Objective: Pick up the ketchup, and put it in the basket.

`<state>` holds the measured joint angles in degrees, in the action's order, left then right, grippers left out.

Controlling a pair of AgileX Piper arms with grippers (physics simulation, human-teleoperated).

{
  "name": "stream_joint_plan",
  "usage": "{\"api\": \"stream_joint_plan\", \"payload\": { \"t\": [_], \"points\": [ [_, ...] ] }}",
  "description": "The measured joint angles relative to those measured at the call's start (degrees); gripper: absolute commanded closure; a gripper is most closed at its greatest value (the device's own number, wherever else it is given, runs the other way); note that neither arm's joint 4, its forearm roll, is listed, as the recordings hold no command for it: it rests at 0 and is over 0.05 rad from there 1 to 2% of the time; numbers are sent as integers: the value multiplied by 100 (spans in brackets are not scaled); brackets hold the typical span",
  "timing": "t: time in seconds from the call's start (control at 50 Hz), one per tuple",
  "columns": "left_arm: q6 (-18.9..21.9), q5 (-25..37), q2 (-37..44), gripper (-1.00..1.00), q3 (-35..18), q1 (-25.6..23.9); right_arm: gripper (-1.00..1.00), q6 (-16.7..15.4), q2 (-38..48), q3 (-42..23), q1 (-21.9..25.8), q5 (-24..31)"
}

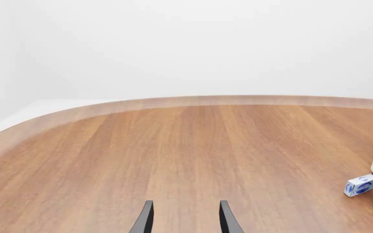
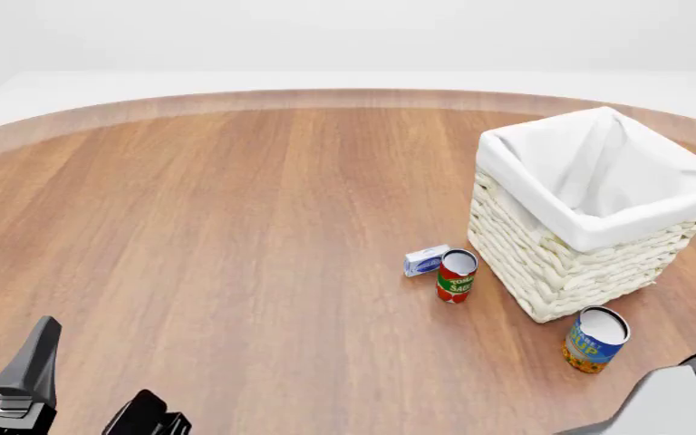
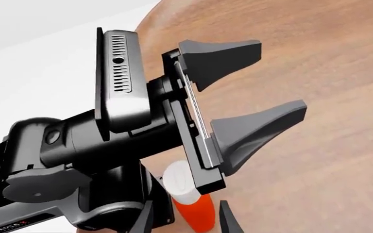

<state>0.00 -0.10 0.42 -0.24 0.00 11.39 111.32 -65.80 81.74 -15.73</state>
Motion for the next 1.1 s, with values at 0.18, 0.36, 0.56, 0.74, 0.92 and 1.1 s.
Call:
{"api": "stream_joint_plan", "payload": {
  "t": [0.18, 0.36, 0.56, 0.74, 0.92, 1.1],
  "points": [
    [0, 0, 0, -100, 0, 0, -100, -20, 116, -101, 18, 34],
    [0, 0, 0, -100, 0, 0, -100, -27, 235, -213, 57, 75],
    [0, 0, 0, -100, 0, 0, -100, -14, 350, -320, 53, 120],
    [0, 0, 0, -100, 0, 0, -100, -10, 441, -415, 36, 168],
    [0, 0, 0, -100, 0, 0, -100, -15, 535, -517, 11, 218],
    [0, 0, 0, -100, 0, 0, -100, -20, 628, -623, -7, 272]
  ]
}}
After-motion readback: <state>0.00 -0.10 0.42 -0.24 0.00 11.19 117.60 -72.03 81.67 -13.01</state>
